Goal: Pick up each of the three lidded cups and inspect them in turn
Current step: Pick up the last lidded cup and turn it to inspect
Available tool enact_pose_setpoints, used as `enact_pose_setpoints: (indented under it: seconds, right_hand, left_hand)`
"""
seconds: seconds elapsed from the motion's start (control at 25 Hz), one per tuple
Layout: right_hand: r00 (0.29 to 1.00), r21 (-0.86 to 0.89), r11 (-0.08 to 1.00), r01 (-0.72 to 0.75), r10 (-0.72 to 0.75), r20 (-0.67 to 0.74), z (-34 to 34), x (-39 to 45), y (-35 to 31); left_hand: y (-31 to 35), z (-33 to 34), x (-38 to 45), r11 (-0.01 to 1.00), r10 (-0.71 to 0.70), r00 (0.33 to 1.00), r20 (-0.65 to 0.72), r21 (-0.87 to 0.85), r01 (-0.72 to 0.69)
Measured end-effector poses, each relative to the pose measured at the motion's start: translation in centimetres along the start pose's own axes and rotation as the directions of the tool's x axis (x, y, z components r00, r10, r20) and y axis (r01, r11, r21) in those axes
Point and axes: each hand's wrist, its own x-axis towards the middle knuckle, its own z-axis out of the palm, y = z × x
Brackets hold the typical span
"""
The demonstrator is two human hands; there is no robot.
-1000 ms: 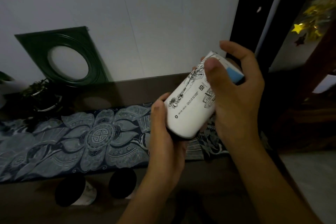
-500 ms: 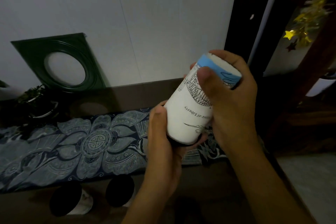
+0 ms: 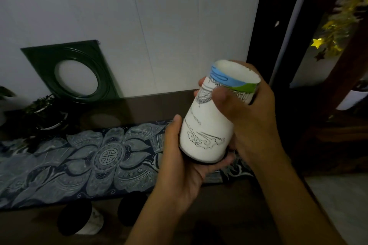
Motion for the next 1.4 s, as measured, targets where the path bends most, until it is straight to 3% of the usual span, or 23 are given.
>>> enact_pose_setpoints:
  seconds: [0.08,0.16,0.28,0.36,0.44,0.48,0.56,0.64,0.68,0.76,0.84,0.96,1.08,1.16,1.24,1.32,1.4]
  right_hand:
    - [0.994,0.009,0.999,0.035,-0.034,-0.108,0.8,-0.5,0.1]
    - [0.991,0.031,0.998,0.047,-0.042,-0.131,1.0,-0.7,0.0]
    - [1.0,0.049,0.999,0.011,-0.012,0.016,0.3,-0.3,-0.6]
    - [0.994,0.051,0.998,-0.029,0.024,0.107,-0.2,0.0,-1.1]
    - [0.996,0.041,0.999,-0.017,0.013,0.09,-0.2,-0.1,-1.2]
    - [0.999,0.029,1.0,0.011,-0.012,0.035,0.1,-0.3,-1.2]
    - [0.991,0.002,0.998,0.07,-0.069,-0.111,0.8,-0.8,-1.0]
    - [0.971,0.05,0.995,0.085,-0.072,-0.23,1.5,-1.3,-0.8]
    - [0.966,0.073,0.994,0.081,-0.06,-0.25,1.6,-1.4,-0.8]
    - [0.981,0.089,0.994,0.057,-0.039,-0.192,1.4,-1.4,-0.6]
    - [0.999,0.13,0.991,0.008,-0.002,-0.041,0.8,-1.3,-0.8]
    - [0.993,0.155,0.987,-0.048,0.03,0.118,0.1,-1.2,-1.1]
    - [0.999,0.125,0.992,-0.025,0.02,0.037,0.5,-1.7,-1.2]
    - [0.991,0.091,0.995,0.027,-0.015,-0.136,1.2,-2.2,-0.8]
    - [0.965,0.118,0.992,0.043,-0.011,-0.261,2.0,-2.7,-0.5]
    - [0.967,0.098,0.995,0.03,-0.004,-0.255,2.2,-2.9,-0.3]
    - [0.988,0.089,0.996,-0.024,0.037,-0.148,1.6,-2.7,-0.4]
  left_hand:
    - [-0.4,0.3,0.1,0.976,0.199,0.976,-0.084,0.101,-0.191]
    - [-0.3,0.4,0.0,0.965,0.247,0.964,-0.1,0.116,-0.235]
    - [0.8,-0.2,-0.4,0.999,0.032,0.999,-0.022,0.029,-0.032]
    - [1.7,-0.6,-0.6,0.987,-0.162,0.983,0.089,0.035,0.159]
    - [2.0,-0.5,-0.8,0.976,-0.219,0.966,0.138,0.038,0.216]
    - [1.8,-0.3,-0.8,0.983,-0.182,0.975,0.127,0.031,0.18]
    - [1.0,-0.1,-0.7,0.996,0.05,0.998,0.045,0.065,-0.053]
    - [0.1,-0.2,-0.5,0.923,0.318,0.948,-0.022,0.237,-0.305]
    - [-0.2,-0.2,-0.5,0.893,0.37,0.929,-0.011,0.281,-0.353]
    - [0.5,0.0,-0.9,0.951,0.247,0.969,-0.025,0.197,-0.237]
    - [1.2,-0.2,-1.3,0.995,-0.003,0.999,0.032,0.099,0.0]
    - [1.8,-0.6,-1.6,0.966,-0.257,0.952,0.167,0.056,0.251]
    - [1.3,-0.4,-1.8,0.981,-0.191,0.973,0.133,0.053,0.185]
    - [0.5,-0.4,-1.6,0.996,0.021,0.999,0.025,0.088,-0.023]
    - [-0.3,-0.4,-1.4,0.968,0.2,0.978,-0.054,0.166,-0.189]
    - [-0.4,-0.5,-1.5,0.973,0.193,0.978,-0.083,0.144,-0.18]
    - [0.1,-0.7,-1.9,0.996,0.055,0.997,-0.049,0.077,-0.051]
